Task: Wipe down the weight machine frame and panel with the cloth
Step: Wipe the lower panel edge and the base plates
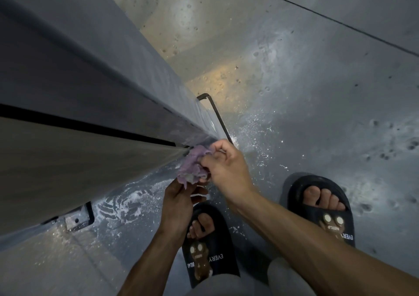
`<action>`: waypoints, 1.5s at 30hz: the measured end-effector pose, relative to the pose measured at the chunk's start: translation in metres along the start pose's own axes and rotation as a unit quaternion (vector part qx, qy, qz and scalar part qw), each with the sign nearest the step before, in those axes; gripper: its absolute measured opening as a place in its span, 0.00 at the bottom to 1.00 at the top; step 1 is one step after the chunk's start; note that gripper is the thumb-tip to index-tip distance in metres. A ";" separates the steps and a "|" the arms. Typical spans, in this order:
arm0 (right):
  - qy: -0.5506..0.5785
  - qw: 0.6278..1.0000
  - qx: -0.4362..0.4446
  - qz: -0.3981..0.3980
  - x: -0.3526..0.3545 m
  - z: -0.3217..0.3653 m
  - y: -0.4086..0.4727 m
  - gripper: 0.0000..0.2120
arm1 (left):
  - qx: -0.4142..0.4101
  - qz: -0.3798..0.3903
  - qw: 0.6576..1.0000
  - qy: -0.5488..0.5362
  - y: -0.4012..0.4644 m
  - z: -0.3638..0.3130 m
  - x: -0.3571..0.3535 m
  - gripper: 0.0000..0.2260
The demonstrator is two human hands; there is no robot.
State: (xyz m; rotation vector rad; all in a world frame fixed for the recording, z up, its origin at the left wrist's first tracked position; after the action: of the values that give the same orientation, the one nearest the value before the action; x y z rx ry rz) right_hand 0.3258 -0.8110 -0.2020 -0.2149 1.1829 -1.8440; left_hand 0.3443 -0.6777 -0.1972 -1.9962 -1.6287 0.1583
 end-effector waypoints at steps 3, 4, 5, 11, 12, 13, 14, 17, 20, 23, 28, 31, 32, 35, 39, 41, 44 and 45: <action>-0.067 0.996 0.043 -0.036 -0.004 -0.002 0.005 0.06 | 0.003 -0.001 1.000 -0.002 -0.001 -0.003 -0.003 0.12; -0.084 0.994 0.051 -0.041 -0.004 -0.002 0.006 0.05 | 0.002 -0.001 1.000 0.001 0.000 -0.003 -0.003 0.12; -0.097 0.993 0.052 -0.043 -0.005 -0.002 0.007 0.05 | 0.001 -0.002 1.000 0.006 0.000 -0.003 -0.003 0.12; -0.111 0.992 -0.057 -0.015 -0.002 -0.010 0.014 0.09 | -0.001 -0.004 1.000 0.020 -0.003 -0.003 0.000 0.16; -0.098 0.992 -0.081 -0.013 0.002 -0.012 0.015 0.08 | 0.000 -0.002 1.000 0.016 -0.003 -0.002 0.001 0.16; -0.082 0.992 -0.095 -0.016 0.008 -0.013 0.016 0.07 | 0.000 0.002 1.000 0.007 -0.002 -0.001 0.002 0.15; -0.071 0.992 -0.098 -0.031 0.015 -0.013 0.017 0.06 | -0.001 0.007 1.000 -0.001 -0.002 0.000 0.003 0.14; -0.034 0.992 -0.083 -0.087 0.032 -0.011 0.019 0.08 | -0.010 0.023 1.000 0.006 0.001 0.002 0.005 0.12; 0.013 0.992 -0.070 -0.102 0.029 -0.008 0.027 0.11 | -0.021 0.033 0.999 0.013 0.003 0.003 0.002 0.12; 0.014 0.992 -0.058 -0.109 0.019 -0.005 0.036 0.11 | -0.031 0.034 0.999 0.014 0.004 0.002 0.001 0.12; 0.021 0.994 0.032 -0.100 0.019 0.004 0.021 0.09 | -0.038 0.030 0.999 0.011 0.005 0.004 0.006 0.12; 0.004 0.992 0.080 -0.094 0.019 0.011 0.007 0.06 | -0.031 0.029 0.999 0.007 0.004 0.006 0.005 0.12; 0.014 0.993 0.068 -0.094 0.020 0.011 0.006 0.06 | -0.029 0.029 0.999 0.008 0.003 0.007 0.005 0.12; 0.079 0.993 -0.017 -0.089 0.019 0.007 0.011 0.08 | -0.030 0.034 0.999 0.013 0.002 0.006 0.000 0.12; 0.146 0.986 -0.042 -0.062 0.012 0.011 0.005 0.11 | -0.035 0.038 0.999 0.012 0.005 0.004 -0.003 0.14; 0.150 0.987 -0.040 -0.051 0.010 0.009 0.002 0.11 | -0.030 0.034 0.999 0.011 0.006 0.006 -0.001 0.15; 0.158 0.984 -0.071 -0.049 0.010 0.007 0.005 0.11 | -0.031 0.038 0.999 0.007 0.004 0.006 -0.002 0.15; 0.158 0.983 -0.082 -0.051 0.011 0.005 0.008 0.12 | -0.033 0.040 0.999 0.007 0.003 0.005 -0.002 0.15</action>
State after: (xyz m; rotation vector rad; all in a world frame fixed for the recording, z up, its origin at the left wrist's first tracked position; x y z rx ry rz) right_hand 0.3274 -0.8233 -0.2092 -0.0760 1.5724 -1.9179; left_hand 0.3445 -0.6785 -0.2031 -2.1081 -1.5655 0.1215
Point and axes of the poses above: each hand's wrist, its own y-axis towards the middle knuckle, its own x-axis out of the back of the hand, z = x × y, the point moved 4 cm from there along y, towards the middle knuckle, and after that the axes turned 14 degrees about -x, right-handed, at the moved point
